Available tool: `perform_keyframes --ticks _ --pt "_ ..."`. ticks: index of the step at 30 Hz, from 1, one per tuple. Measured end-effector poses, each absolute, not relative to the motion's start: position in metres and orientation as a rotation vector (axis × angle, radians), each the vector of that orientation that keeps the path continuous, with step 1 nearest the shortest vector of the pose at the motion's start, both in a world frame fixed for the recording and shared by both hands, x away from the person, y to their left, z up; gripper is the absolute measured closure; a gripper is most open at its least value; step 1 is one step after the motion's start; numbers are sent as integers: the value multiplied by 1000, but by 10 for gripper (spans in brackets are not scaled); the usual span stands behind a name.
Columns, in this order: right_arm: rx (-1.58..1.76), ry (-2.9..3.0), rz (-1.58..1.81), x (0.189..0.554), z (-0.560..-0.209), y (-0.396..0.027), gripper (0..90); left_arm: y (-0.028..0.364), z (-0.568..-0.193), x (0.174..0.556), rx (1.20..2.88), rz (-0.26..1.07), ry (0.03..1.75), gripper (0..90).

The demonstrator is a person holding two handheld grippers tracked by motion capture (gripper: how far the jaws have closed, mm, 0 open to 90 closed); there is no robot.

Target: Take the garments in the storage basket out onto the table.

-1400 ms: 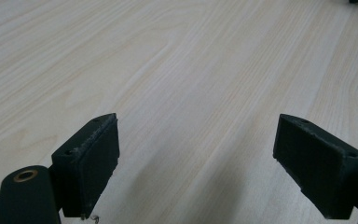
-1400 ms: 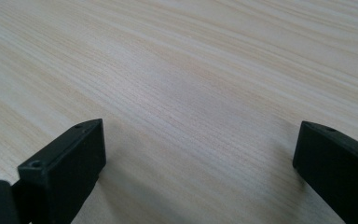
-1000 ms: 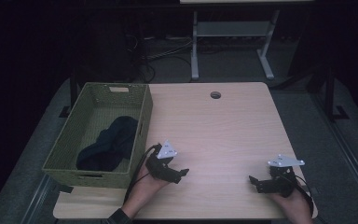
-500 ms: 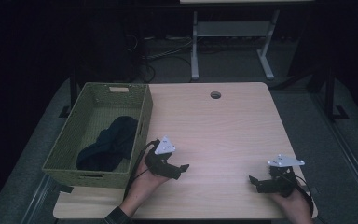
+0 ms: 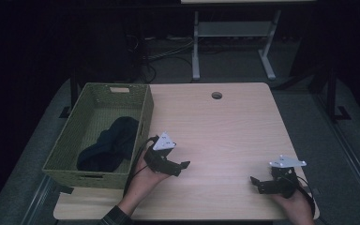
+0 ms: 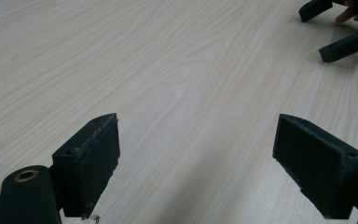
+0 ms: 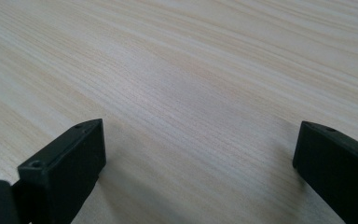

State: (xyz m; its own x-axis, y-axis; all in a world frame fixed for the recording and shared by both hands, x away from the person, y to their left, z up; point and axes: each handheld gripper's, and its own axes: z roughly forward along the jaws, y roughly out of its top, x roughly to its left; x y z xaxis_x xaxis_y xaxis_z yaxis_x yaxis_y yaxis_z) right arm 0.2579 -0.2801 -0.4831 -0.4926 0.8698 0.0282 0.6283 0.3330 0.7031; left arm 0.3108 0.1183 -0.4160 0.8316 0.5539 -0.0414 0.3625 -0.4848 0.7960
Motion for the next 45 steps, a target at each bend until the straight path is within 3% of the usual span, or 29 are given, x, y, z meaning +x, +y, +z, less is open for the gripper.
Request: perform_keyframes --ticks 31,45 --pt "1329 2252 949 258 -483 -280 21 117 -389 323 2127 283 619 141" --pt "1328 2250 950 258 -483 -280 21 121 -380 331 2121 206 604 141"
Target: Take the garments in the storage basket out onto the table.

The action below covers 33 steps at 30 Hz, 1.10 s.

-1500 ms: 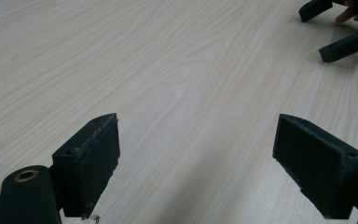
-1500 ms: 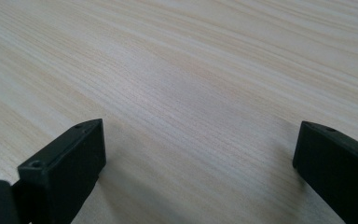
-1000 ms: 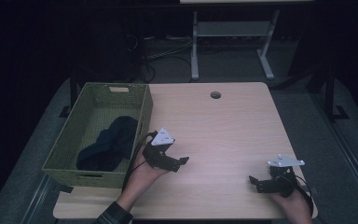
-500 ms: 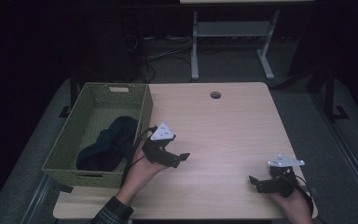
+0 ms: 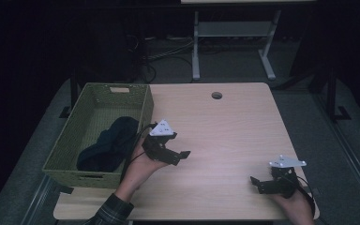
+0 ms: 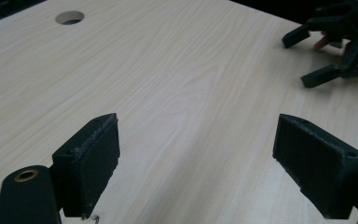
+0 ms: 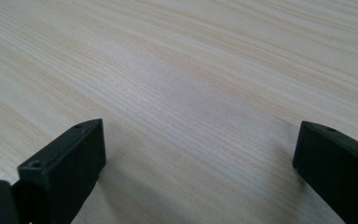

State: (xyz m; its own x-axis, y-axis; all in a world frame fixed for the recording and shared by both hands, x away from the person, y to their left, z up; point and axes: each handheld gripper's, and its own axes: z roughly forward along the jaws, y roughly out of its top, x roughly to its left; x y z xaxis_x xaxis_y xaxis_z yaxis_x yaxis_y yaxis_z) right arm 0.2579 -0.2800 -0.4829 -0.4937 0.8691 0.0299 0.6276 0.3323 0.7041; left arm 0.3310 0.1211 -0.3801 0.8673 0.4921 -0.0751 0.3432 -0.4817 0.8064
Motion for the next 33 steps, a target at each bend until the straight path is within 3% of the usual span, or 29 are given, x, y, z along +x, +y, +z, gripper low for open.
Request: perform_keyframes --ticks 19,33 --pt "1328 2250 946 258 -483 -280 21 128 -371 344 2138 124 543 142" --pt "1328 2250 948 258 -483 -280 21 141 -354 345 2122 146 540 142"
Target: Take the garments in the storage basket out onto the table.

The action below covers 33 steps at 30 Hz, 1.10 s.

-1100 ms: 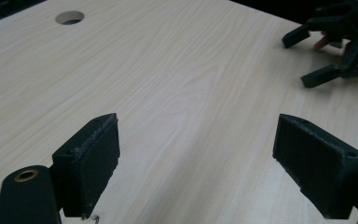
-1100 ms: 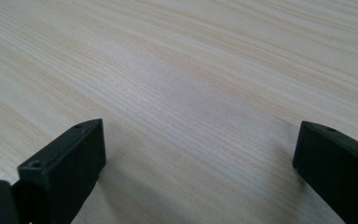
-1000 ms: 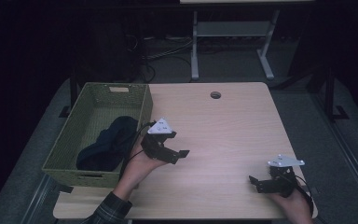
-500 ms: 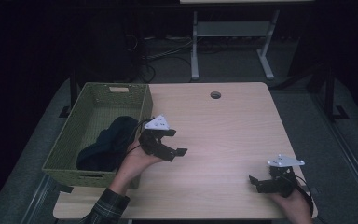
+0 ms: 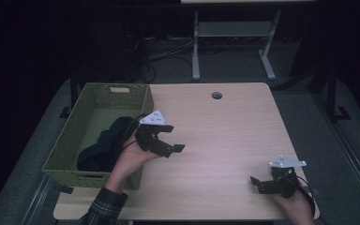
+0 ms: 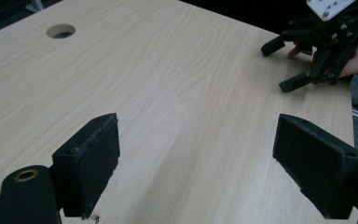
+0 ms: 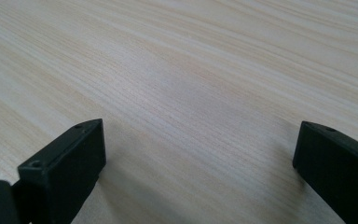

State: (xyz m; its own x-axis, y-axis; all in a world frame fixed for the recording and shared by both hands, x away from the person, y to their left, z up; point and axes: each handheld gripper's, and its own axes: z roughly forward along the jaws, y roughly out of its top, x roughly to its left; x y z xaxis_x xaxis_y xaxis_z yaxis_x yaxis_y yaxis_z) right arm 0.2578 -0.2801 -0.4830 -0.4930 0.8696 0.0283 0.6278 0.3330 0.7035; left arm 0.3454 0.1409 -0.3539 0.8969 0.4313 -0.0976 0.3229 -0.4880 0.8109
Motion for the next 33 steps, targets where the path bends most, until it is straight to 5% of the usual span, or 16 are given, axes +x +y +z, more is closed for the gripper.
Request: perform_keyframes --ticks 33 --pt "1328 2250 948 258 -483 -280 21 189 -334 346 2096 223 625 142"
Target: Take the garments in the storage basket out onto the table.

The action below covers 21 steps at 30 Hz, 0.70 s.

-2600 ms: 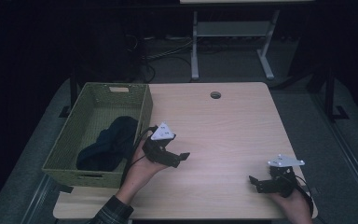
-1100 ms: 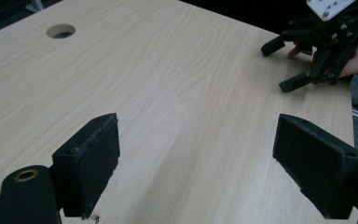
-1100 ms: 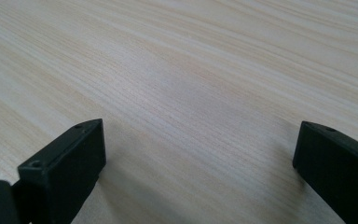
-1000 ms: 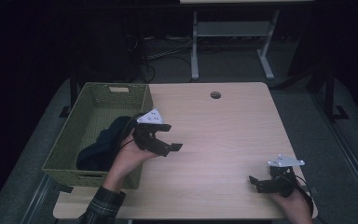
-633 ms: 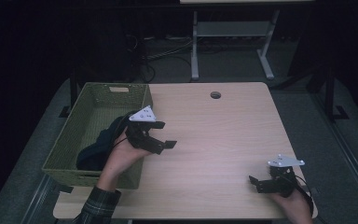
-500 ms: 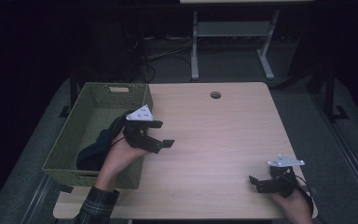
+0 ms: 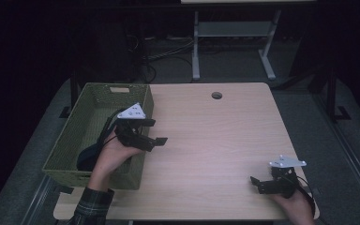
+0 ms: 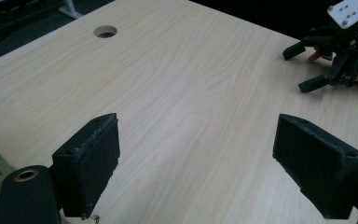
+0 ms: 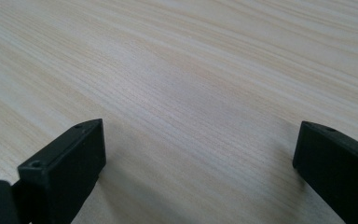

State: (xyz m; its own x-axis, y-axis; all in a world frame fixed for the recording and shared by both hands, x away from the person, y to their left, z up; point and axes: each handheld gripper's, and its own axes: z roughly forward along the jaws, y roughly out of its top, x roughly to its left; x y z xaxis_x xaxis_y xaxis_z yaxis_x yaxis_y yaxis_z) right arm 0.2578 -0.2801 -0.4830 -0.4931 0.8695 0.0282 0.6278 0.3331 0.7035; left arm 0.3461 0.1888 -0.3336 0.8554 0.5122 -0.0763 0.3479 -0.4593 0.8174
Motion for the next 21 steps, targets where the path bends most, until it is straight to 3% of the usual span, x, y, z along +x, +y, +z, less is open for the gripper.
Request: perform_keyframes --ticks 21 --pt "1329 2250 948 258 -483 -280 21 222 -328 346 2080 285 695 142"
